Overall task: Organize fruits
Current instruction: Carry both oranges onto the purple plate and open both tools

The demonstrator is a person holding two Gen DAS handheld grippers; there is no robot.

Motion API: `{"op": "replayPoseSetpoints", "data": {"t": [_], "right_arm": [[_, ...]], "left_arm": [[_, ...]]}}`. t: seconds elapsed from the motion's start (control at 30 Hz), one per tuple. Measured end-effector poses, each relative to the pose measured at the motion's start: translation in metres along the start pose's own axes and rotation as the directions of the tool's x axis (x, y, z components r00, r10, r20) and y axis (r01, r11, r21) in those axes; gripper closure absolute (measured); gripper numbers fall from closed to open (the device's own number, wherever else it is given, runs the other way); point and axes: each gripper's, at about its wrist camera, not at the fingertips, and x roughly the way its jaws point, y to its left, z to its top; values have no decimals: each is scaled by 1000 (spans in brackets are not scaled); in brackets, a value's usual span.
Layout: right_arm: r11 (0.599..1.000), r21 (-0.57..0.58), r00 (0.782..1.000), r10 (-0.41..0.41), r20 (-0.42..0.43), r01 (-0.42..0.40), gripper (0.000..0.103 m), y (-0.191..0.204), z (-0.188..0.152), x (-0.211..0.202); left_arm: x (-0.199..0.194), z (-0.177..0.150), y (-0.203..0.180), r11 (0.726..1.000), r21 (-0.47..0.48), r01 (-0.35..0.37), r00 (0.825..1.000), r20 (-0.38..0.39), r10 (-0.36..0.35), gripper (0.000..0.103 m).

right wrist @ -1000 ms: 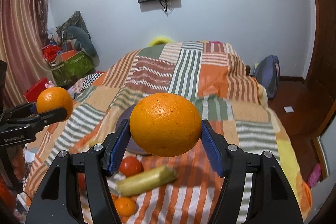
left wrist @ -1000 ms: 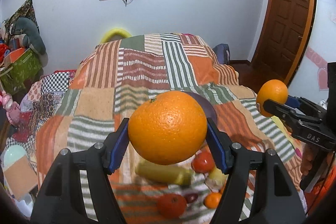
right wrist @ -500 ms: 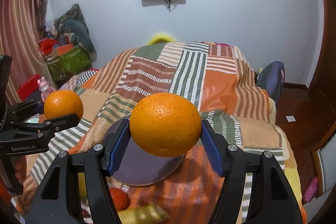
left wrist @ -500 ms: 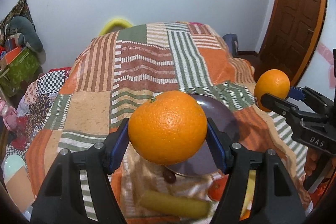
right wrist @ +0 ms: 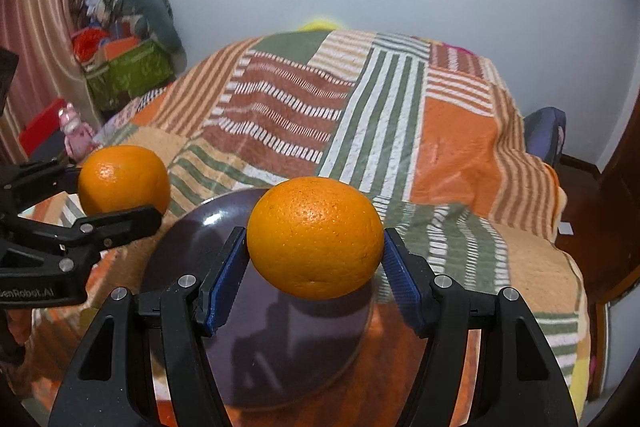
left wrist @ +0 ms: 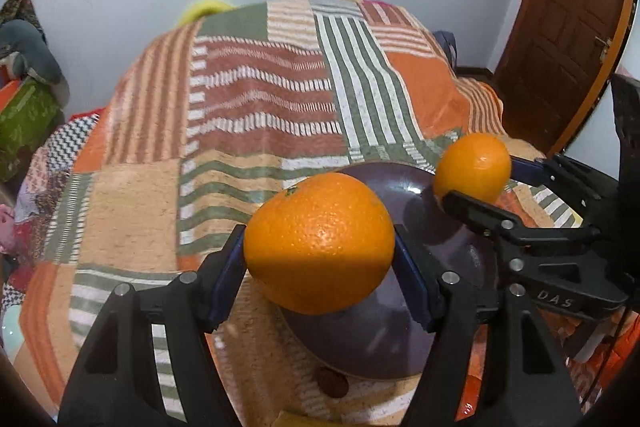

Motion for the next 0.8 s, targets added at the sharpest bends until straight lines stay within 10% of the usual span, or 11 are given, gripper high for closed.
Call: {"op": "replayPoseSetpoints", "data": {"t": [0.8], "right_arm": [[998, -36, 985, 38, -170, -45, 30, -6, -5, 42]], "left_arm": [[66, 1, 0, 998, 42, 47, 986, -163, -40, 33]]}}
